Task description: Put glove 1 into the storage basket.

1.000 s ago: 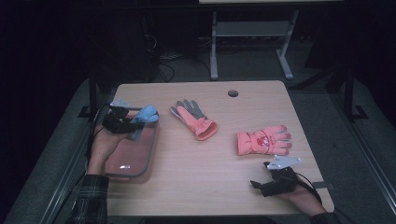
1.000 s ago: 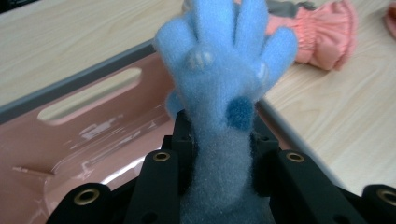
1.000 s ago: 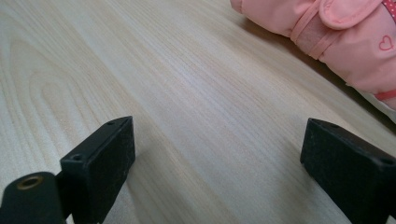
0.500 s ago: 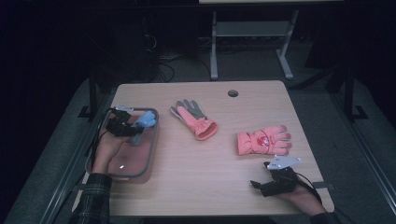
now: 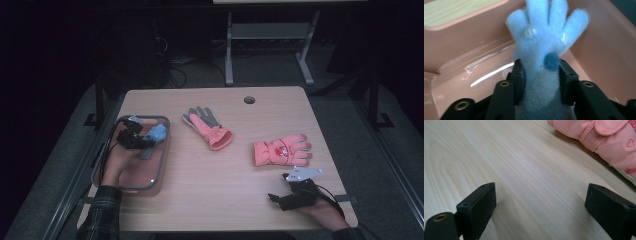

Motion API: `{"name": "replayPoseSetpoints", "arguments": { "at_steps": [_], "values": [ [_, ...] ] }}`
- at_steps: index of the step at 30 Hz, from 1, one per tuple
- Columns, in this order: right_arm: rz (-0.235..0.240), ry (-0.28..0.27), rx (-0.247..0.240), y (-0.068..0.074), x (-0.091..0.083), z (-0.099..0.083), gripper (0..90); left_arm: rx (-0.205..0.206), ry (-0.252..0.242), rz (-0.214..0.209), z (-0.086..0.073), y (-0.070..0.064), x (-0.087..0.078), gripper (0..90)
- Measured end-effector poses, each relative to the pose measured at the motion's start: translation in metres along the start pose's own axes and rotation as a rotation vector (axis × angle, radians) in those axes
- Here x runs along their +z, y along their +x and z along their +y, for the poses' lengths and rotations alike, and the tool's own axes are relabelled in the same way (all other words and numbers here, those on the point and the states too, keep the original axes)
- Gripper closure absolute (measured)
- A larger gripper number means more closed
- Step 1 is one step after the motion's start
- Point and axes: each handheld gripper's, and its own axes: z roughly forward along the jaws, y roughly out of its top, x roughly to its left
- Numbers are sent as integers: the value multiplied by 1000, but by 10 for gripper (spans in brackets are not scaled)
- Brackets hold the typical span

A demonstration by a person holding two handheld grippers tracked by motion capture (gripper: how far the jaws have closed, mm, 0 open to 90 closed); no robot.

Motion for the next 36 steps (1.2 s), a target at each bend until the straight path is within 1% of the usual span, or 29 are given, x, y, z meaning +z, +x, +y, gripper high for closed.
{"name": "replayPoseSetpoints", "arguments": {
  "at_steps": [2,4,6,8,10,11,15,16,17,18,20,21,22,25,31,33,34,36],
  "values": [
    [0,0,0,0,0,0,93,-6,6,1,0,1,1,549],
    [0,0,0,0,0,0,94,-29,13,-13,-1,2,3,491],
    [0,0,0,0,0,0,94,-33,15,-20,-1,3,4,438],
    [0,0,0,0,0,0,94,-48,11,-23,-2,3,5,375],
    [0,0,0,0,0,0,93,-52,9,-20,-3,3,5,303],
    [0,0,0,0,0,0,94,-55,2,-26,-3,3,5,289],
    [1,0,0,0,0,0,94,-61,-11,-58,-3,3,4,279],
    [1,0,1,0,0,0,94,-65,-16,-59,-2,2,3,273],
    [1,0,1,0,0,0,93,-55,-12,-58,-2,2,1,267],
    [1,-1,0,0,0,0,93,-55,-18,-54,-2,2,0,257],
    [1,-1,1,0,0,0,93,-70,-38,-52,-1,2,-5,240],
    [1,0,1,0,0,0,93,-63,-43,-54,0,2,-8,233],
    [1,0,1,0,0,0,93,-68,-54,-55,0,1,-11,230],
    [1,-1,1,0,0,0,93,-67,-71,-62,1,-2,-20,206],
    [1,0,0,0,0,0,93,-56,-107,-92,6,-16,-36,152],
    [0,0,-1,0,0,0,93,-47,-118,-88,8,-22,-41,143],
    [1,0,-1,0,0,0,93,-42,-127,-97,9,-27,-45,140],
    [1,0,-1,0,0,0,93,-26,-132,-104,10,-33,-48,134]
  ]
}}
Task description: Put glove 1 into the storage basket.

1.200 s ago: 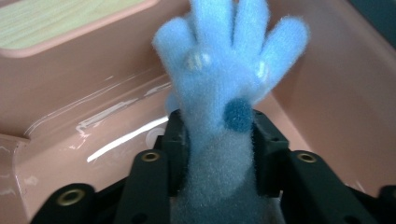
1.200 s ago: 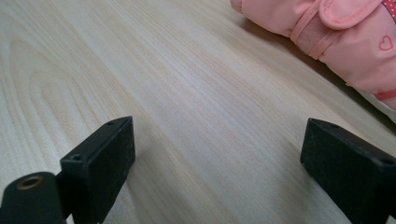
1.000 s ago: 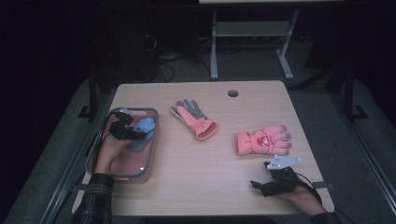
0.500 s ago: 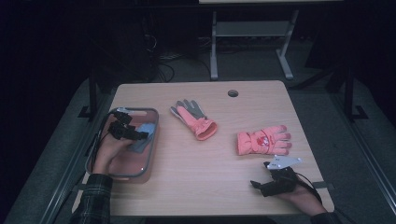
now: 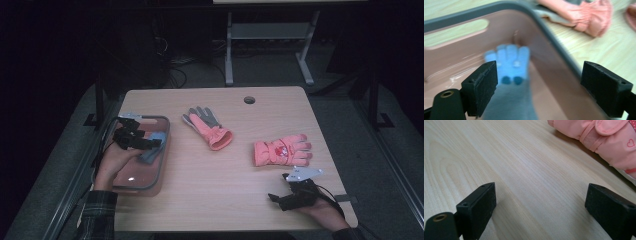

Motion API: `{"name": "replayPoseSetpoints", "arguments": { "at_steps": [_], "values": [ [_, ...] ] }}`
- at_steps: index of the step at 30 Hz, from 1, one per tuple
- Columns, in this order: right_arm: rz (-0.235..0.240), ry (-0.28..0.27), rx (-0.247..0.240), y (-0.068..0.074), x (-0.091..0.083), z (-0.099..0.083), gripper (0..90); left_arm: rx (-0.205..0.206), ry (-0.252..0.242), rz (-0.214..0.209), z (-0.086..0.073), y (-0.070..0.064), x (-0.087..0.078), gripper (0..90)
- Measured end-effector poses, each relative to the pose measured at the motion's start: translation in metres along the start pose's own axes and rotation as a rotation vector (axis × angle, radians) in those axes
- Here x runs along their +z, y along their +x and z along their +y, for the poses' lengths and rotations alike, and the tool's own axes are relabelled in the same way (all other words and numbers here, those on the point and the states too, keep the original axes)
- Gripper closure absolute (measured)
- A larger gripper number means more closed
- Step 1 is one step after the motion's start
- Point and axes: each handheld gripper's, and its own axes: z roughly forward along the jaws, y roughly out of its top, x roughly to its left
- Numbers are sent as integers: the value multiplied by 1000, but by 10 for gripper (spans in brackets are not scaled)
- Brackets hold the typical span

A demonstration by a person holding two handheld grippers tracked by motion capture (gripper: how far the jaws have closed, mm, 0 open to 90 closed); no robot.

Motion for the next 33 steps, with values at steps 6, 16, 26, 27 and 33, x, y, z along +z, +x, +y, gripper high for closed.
{"name": "replayPoseSetpoints", "arguments": {
  "at_steps": [6,16,26,27,33],
  "values": [
    [-1,1,1,0,0,0,92,19,-18,-63,1,-29,-4,134],
    [1,4,4,0,0,0,92,89,-23,-138,0,-86,0,138],
    [-1,8,8,0,0,0,96,175,-4,-179,-15,-135,20,140],
    [-2,11,12,0,-1,1,107,185,-7,-179,-18,-138,23,140],
    [-4,16,5,-1,-3,1,145,227,-8,-177,-37,-154,39,141]
  ]
}}
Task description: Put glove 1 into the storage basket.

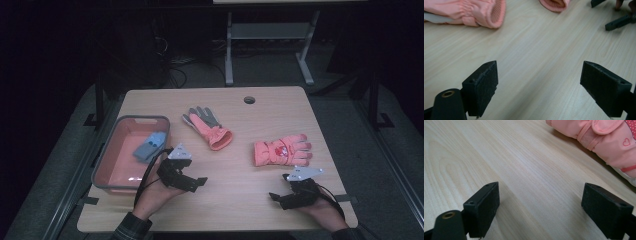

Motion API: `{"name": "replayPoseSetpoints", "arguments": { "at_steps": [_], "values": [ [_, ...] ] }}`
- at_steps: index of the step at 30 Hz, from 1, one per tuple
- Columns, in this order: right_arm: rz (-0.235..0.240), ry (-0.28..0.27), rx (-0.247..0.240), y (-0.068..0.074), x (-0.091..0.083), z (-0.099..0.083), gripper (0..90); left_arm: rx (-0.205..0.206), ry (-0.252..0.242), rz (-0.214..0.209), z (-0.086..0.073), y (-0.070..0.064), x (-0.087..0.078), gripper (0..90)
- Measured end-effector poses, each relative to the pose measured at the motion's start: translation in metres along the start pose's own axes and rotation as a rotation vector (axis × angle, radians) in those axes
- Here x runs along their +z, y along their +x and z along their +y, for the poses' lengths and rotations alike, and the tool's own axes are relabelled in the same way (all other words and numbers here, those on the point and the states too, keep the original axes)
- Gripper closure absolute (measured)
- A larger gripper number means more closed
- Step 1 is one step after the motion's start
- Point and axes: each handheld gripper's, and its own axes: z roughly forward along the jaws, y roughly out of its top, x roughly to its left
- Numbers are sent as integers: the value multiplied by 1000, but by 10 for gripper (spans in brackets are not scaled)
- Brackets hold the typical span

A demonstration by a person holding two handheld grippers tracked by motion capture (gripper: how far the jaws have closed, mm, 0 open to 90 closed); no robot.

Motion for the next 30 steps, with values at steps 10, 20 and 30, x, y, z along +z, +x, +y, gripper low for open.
{"name": "replayPoseSetpoints", "arguments": {
  "at_steps": [10,20,30],
  "values": [
    [0,3,-3,3,-3,8,249,55,1,27,-22,-18,18,142],
    [26,-22,-1,7,-6,20,345,65,35,61,-38,-19,33,142],
    [63,-59,2,9,-5,43,405,93,36,66,-47,-13,41,129]
  ]
}}
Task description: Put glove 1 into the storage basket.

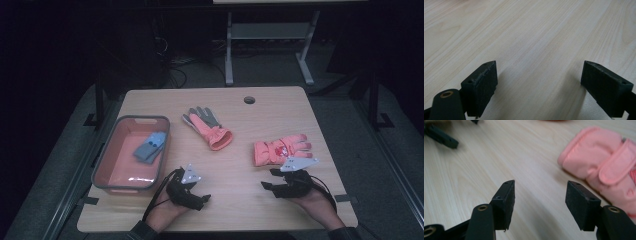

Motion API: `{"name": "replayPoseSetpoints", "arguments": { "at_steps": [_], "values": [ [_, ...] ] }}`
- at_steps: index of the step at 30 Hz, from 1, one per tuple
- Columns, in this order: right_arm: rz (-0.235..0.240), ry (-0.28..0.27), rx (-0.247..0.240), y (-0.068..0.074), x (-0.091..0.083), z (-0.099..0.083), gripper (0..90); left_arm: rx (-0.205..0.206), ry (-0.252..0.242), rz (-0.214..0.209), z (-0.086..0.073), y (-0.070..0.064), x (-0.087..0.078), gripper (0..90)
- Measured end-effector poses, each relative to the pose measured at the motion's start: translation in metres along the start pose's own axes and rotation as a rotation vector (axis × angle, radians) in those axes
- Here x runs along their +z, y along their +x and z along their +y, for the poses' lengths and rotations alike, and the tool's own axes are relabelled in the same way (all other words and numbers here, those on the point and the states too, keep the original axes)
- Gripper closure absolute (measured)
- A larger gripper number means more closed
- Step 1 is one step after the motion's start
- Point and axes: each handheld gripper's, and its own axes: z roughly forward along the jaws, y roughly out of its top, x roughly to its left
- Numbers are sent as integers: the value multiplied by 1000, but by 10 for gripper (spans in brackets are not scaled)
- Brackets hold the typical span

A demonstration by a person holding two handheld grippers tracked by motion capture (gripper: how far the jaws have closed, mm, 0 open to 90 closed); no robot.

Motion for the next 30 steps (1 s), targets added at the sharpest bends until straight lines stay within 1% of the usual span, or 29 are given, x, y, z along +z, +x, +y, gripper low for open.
{"name": "replayPoseSetpoints", "arguments": {
  "at_steps": [2,4,5,7,8,10,12,16,21,26,28,30],
  "values": [
    [10,-6,4,0,3,8,399,0,-32,-9,-4,1,0,127],
    [19,-9,-3,-1,7,17,399,7,-51,-13,-7,2,-1,127],
    [24,-9,1,-1,10,22,402,4,-57,-14,-8,2,-1,127],
    [32,-12,-2,-3,15,29,416,9,-55,-17,-9,2,-2,128],
    [41,-12,14,-4,17,33,417,11,-54,-17,-10,2,-3,128],
    [49,-17,14,-5,21,40,416,18,-55,-17,-10,2,-3,128],
    [47,-23,19,-6,25,47,414,18,-55,-22,-10,2,-3,128],
    [40,-34,9,-8,34,62,413,13,-57,-28,-11,2,-3,128],
    [25,-58,-11,-9,44,80,418,21,-58,-27,-11,2,-3,128],
    [34,-68,-4,-10,54,96,415,22,-58,-28,-11,2,-4,128],
    [36,-68,-11,-11,59,102,419,22,-59,-28,-11,2,-3,128],
    [47,-61,5,-13,66,107,421,21,-55,-29,-11,2,-4,128]
  ]
}}
